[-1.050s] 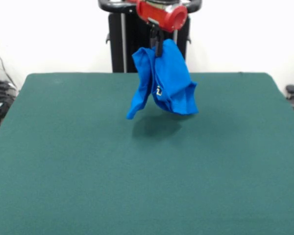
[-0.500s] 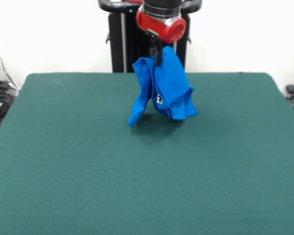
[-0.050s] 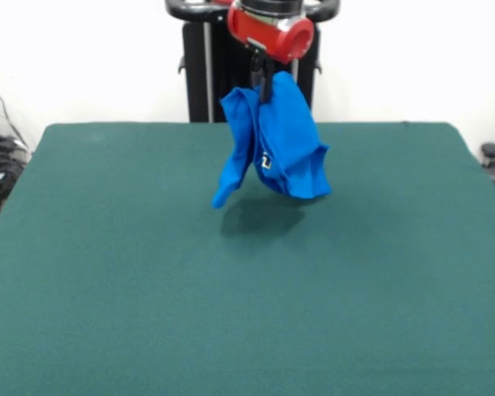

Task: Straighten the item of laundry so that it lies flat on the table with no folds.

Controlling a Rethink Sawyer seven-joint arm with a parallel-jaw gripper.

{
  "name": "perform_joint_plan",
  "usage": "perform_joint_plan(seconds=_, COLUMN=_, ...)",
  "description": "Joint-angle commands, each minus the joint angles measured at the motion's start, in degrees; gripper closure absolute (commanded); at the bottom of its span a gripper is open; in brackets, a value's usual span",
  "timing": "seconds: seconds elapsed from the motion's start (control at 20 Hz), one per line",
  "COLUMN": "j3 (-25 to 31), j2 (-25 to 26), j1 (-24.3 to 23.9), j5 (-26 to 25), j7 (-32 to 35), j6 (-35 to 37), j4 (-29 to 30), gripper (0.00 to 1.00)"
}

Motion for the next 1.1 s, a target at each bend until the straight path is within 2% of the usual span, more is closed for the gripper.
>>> perform_joint_plan(seconds=0.05, j3=1.1, j2=1.3, j1=1.1, j5=0.4, j7=6.9, j6=5.3, j4=-3.4, gripper=1.00)
perform_joint_plan(seconds=0.25, j3=1.3, j2=2.4, j1=0.5, j5=-0.1, j7=6.0, j6=4.6, j4=-4.2, gripper=1.00)
perform_joint_plan(seconds=0.7, j3=-0.2, j2=-0.2, j1=1.5, j5=-0.5, j7=5.8, j6=13.5, j4=-7.9, gripper=1.00)
perform_joint_plan(seconds=1.1, j3=-0.7, j2=-1.6, j1=2.1, j5=-0.7, j7=6.2, j6=15.0, j4=-7.7, gripper=1.00)
